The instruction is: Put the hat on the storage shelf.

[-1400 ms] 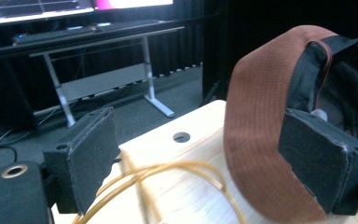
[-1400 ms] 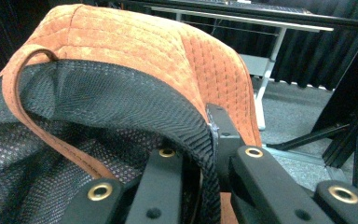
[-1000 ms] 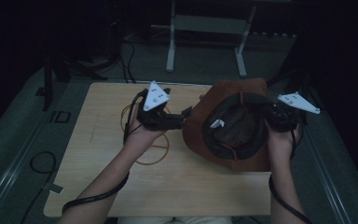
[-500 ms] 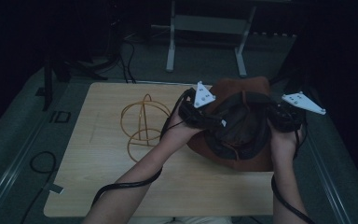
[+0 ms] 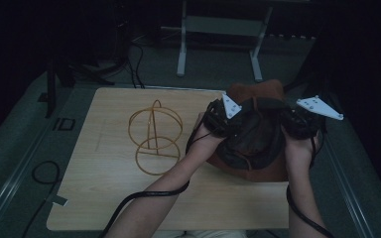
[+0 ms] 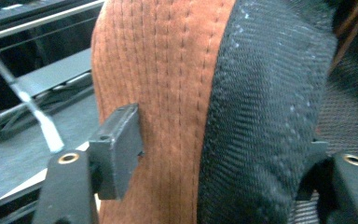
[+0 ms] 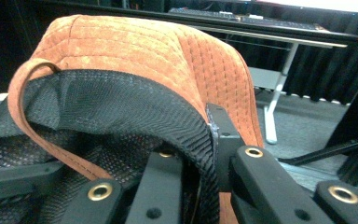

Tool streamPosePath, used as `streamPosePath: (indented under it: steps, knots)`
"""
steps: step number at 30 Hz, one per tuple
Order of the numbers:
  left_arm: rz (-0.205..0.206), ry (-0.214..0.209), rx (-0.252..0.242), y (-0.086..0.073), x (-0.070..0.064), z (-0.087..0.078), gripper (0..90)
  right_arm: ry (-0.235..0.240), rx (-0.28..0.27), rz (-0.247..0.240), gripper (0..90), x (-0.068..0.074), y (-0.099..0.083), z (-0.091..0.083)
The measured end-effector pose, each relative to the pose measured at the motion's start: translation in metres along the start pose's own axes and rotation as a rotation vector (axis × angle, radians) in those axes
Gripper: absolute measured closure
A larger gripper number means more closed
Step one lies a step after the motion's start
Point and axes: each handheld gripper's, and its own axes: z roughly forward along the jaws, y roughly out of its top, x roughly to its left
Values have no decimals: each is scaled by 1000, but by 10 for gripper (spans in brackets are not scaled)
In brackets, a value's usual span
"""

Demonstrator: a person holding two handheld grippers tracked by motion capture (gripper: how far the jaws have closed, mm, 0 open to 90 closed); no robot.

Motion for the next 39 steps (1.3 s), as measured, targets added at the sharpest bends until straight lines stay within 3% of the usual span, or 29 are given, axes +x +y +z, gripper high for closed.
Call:
streamPosePath:
  steps: [2,7,11,14,19,26,30,33,36,39]
  knots:
    - [-8,19,14,-1,1,3,424,-7,2,-8,849,1,-1,0]
    - [-27,74,30,-2,4,7,733,-6,11,9,849,3,-7,2]
    - [-31,100,27,1,5,6,866,-9,17,2,848,8,-12,2]
    - [-13,113,24,6,5,4,874,-32,9,-3,847,11,-14,-1]
    - [8,115,-3,13,4,-1,876,-18,-19,35,817,10,-16,-8]
    - [44,127,-16,17,2,-5,876,-12,-31,23,759,11,-21,-21]
    - [56,129,-25,17,5,-8,877,21,-27,44,636,10,-28,-27]
    - [52,139,-35,19,10,-10,877,85,1,50,533,7,-33,-34]
    - [45,152,-42,19,14,-10,877,120,7,43,493,6,-36,-38]
    - [60,157,-55,18,17,-13,877,167,-2,67,426,-3,-37,-51]
